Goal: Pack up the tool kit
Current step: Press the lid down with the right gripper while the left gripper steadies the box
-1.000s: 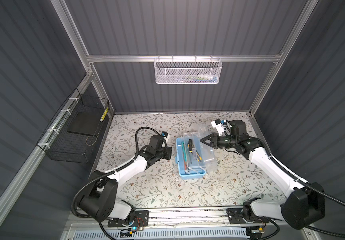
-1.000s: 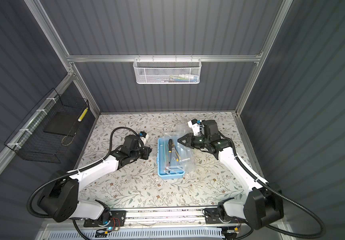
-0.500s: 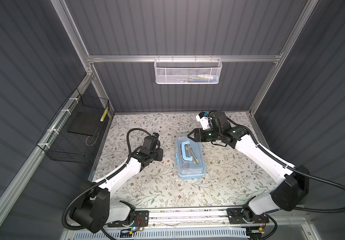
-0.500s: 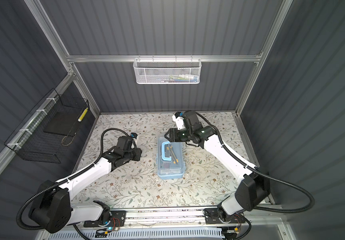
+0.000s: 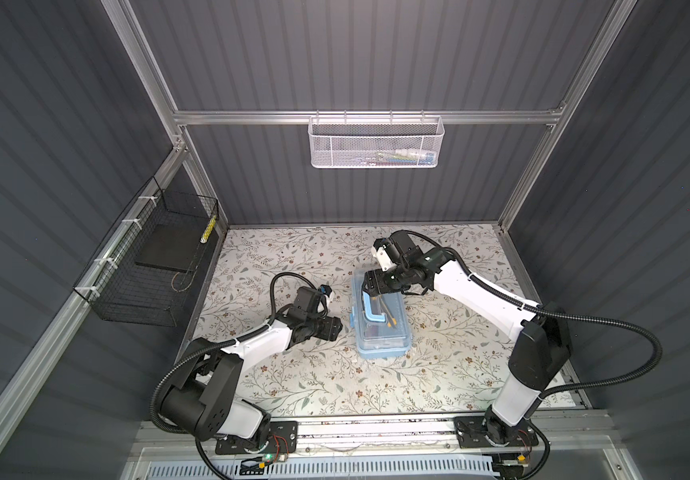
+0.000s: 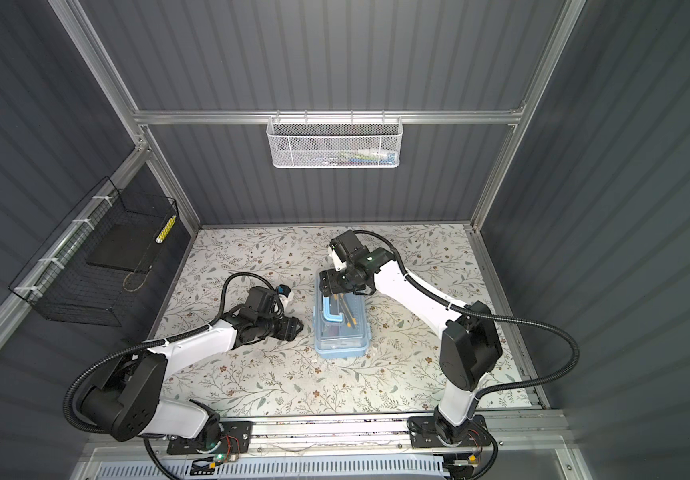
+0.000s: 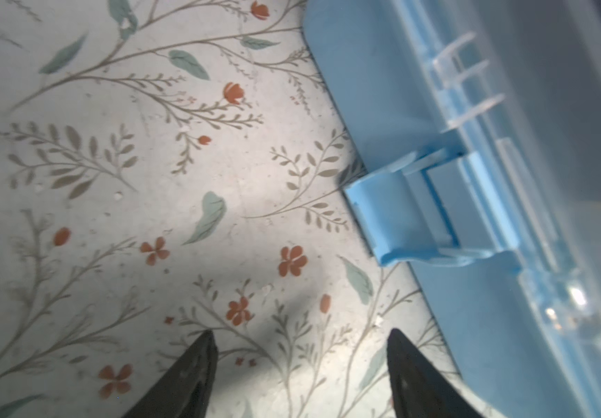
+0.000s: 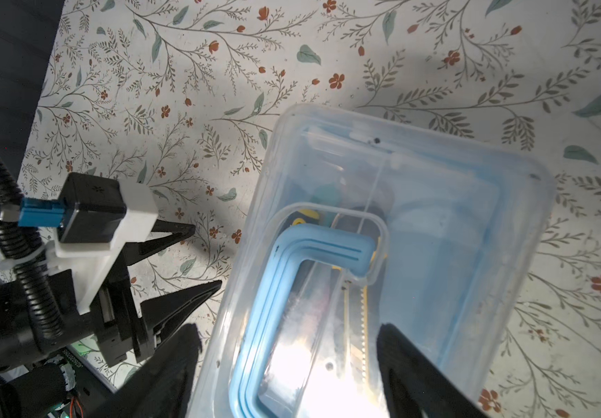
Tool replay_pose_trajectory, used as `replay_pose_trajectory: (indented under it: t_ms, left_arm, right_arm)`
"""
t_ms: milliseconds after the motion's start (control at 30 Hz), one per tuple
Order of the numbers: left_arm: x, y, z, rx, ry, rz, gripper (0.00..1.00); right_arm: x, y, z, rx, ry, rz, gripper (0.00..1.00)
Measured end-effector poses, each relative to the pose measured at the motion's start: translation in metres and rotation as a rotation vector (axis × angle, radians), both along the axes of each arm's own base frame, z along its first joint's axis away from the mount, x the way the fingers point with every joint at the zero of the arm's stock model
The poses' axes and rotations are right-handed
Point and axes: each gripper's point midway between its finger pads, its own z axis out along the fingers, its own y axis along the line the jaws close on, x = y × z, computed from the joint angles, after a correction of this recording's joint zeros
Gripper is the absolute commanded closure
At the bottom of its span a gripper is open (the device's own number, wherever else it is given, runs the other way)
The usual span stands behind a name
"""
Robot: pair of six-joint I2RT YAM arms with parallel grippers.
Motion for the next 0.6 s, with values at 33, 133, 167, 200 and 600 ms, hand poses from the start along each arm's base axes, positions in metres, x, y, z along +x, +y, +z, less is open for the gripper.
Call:
replay_pose_trajectory:
  t_ms: [33,133,167,200,600]
  left_arm:
    - [-0.003,-0.008,0.000,-0.001,-0.003,-0.023,0.20]
    - [-0.011,-0.024,-0.006,-0.003,0.003,-0.074,0.20]
    - [-0.015,-0.029,-0.009,-0.003,0.012,-0.091,0.20]
    - [-0.017,-0.030,-0.011,-0.002,0.018,-0.096,0.20]
    - [-0.045,-0.069,-0.002,-0.053,0.018,-0.161,0.21]
  right_arm:
    - [0.000,-0.001,-0.003,0.002,0.005,-0.005,0.20]
    - [-0.003,-0.008,-0.020,-0.011,0.041,-0.023,0.18]
    - [-0.002,-0.011,-0.021,-0.012,0.039,-0.029,0.18]
    - [0.000,-0.012,-0.018,-0.008,0.024,-0.037,0.18]
    - [0.038,-0.086,-0.010,0.104,-0.010,-0.215,0.17]
